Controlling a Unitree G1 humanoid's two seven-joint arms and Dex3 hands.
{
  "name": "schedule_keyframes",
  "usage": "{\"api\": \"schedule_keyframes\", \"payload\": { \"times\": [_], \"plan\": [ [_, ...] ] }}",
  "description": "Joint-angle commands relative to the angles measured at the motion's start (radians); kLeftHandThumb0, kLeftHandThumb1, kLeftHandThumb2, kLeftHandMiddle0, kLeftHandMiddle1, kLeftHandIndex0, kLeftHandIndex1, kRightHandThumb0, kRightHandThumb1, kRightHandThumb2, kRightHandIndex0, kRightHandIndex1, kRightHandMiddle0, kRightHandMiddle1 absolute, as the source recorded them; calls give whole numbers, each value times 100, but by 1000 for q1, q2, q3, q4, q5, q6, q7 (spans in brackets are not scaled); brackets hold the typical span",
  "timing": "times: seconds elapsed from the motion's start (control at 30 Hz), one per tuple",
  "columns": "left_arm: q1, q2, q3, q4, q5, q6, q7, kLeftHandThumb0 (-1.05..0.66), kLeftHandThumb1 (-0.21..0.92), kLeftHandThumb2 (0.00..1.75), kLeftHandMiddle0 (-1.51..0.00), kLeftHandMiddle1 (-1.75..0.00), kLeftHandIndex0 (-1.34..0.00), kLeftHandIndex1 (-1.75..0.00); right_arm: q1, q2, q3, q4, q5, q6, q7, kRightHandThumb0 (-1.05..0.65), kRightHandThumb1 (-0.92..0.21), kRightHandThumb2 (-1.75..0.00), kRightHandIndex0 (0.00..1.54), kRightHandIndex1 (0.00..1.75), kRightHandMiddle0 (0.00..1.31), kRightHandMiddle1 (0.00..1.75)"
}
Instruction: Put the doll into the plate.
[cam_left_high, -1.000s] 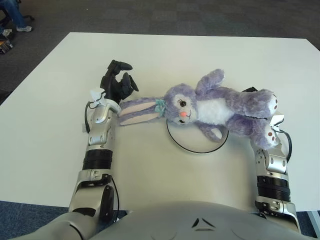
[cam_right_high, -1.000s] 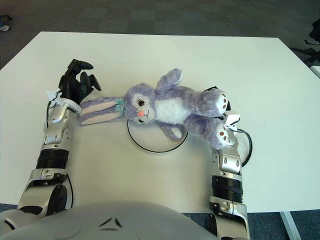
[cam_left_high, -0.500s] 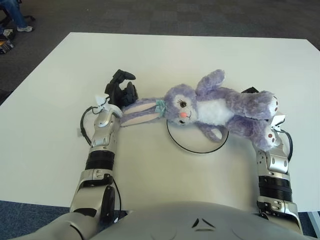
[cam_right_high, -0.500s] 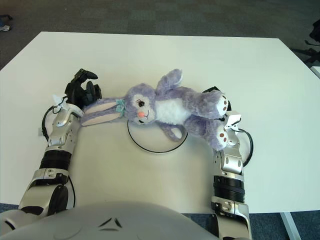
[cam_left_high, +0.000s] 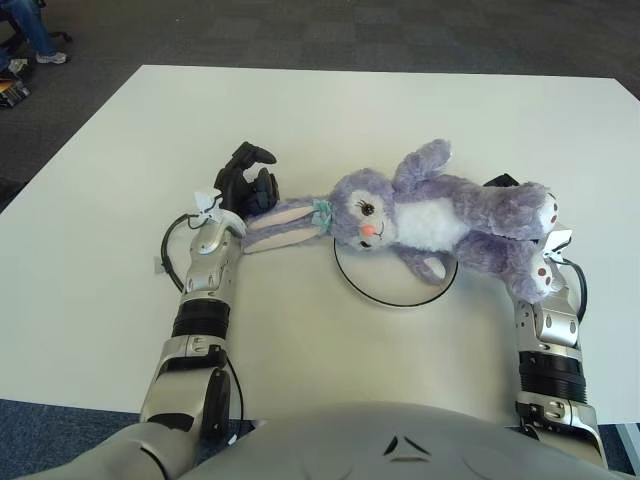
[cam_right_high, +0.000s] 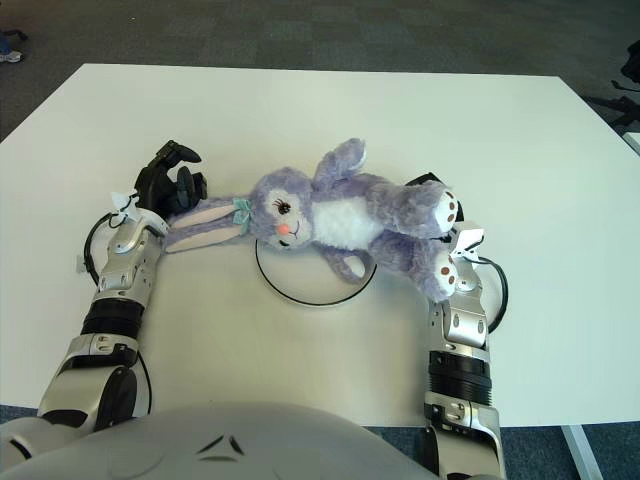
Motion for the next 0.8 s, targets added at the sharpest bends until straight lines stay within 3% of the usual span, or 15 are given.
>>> {"api": "schedule_keyframes", "payload": {
  "times": [0.0, 0.77],
  "plan": [
    [15, -5, -9, 40, 1, -5, -31, -44, 42, 119, -122, -175, -53, -175, 29, 3, 2, 53, 5, 32, 4, -46, -40, -121, 123, 175, 55, 175],
    [-5, -17, 7, 116, -21, -48, -96, -45, 40, 121, -120, -175, -54, -175, 10, 24, -7, 118, -28, -89, -81, -46, -38, -124, 121, 175, 56, 175]
  ]
}}
